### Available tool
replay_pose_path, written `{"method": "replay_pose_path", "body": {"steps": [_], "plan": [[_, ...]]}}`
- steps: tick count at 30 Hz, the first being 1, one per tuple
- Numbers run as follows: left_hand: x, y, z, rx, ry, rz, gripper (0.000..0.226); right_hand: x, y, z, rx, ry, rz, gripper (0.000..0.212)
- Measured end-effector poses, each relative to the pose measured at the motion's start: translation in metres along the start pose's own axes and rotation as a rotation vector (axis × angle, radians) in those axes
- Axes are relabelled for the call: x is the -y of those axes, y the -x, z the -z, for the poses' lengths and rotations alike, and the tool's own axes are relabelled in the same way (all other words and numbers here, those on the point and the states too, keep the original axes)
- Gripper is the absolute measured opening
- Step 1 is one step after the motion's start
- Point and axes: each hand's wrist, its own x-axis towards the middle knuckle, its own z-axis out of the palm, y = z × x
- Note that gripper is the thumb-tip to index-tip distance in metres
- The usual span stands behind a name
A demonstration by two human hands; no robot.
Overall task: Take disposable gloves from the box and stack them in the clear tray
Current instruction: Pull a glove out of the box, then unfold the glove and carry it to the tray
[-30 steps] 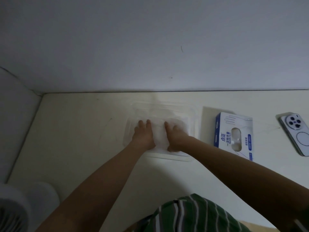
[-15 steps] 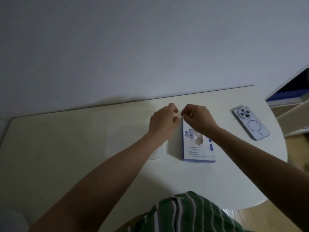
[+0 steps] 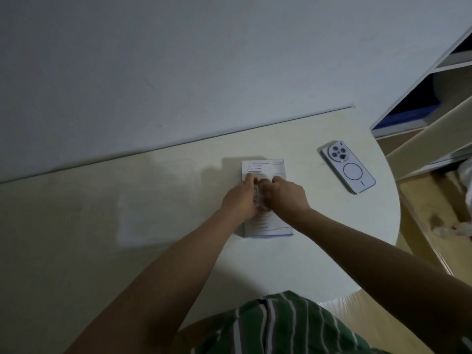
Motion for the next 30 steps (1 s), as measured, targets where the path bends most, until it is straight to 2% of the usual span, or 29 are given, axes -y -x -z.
{"method": "replay_pose_path", "body": {"steps": [2, 4, 8, 10, 12, 14, 16, 21, 23, 25, 27, 30], "plan": [[0.0, -0.001, 0.0, 0.01, 0.034, 0.023, 0.063, 0.0, -0.003, 0.001, -0.037, -0.03, 0.017, 0.017], [0.0, -0.002, -0.001, 0.006, 0.05, 0.028, 0.064, -0.004, -0.004, 0.002, -0.066, -0.134, 0.026, 0.014], [0.002, -0.002, -0.002, 0.007, 0.039, 0.022, 0.064, -0.019, -0.004, 0.02, -0.189, -0.559, 0.024, 0.012], [0.0, -0.002, -0.001, 0.016, 0.119, 0.06, 0.059, -0.026, -0.003, 0.033, -0.233, -0.762, 0.005, 0.012], [-0.001, -0.001, -0.001, 0.02, 0.166, 0.091, 0.061, -0.03, -0.001, 0.044, -0.221, -1.0, -0.083, 0.015], [-0.002, -0.002, -0.001, 0.04, 0.079, 0.038, 0.055, -0.031, 0.001, 0.051, -0.205, -1.144, -0.146, 0.019], [-0.001, 0.0, 0.0, 0.033, 0.086, 0.001, 0.044, -0.032, 0.004, 0.053, -0.198, -1.197, -0.155, 0.021], [0.007, 0.007, 0.018, 0.065, 0.523, 0.086, 0.046, -0.029, 0.008, 0.059, -0.136, -1.185, -0.188, 0.031], [0.006, 0.011, 0.031, 0.013, 0.752, 0.083, 0.045, -0.027, 0.008, 0.061, -0.1, -1.162, -0.183, 0.035], [0.005, 0.018, 0.045, -0.107, 0.937, 0.068, 0.037, -0.023, 0.01, 0.064, -0.045, -1.164, -0.15, 0.038], [0.007, 0.025, 0.054, -0.215, 0.977, 0.034, 0.05, -0.018, 0.011, 0.065, 0.048, -1.211, -0.128, 0.037], [0.015, 0.036, 0.064, -0.247, 0.793, -0.079, 0.072, -0.004, 0.01, 0.069, 0.198, -1.271, -0.133, 0.041]]}}
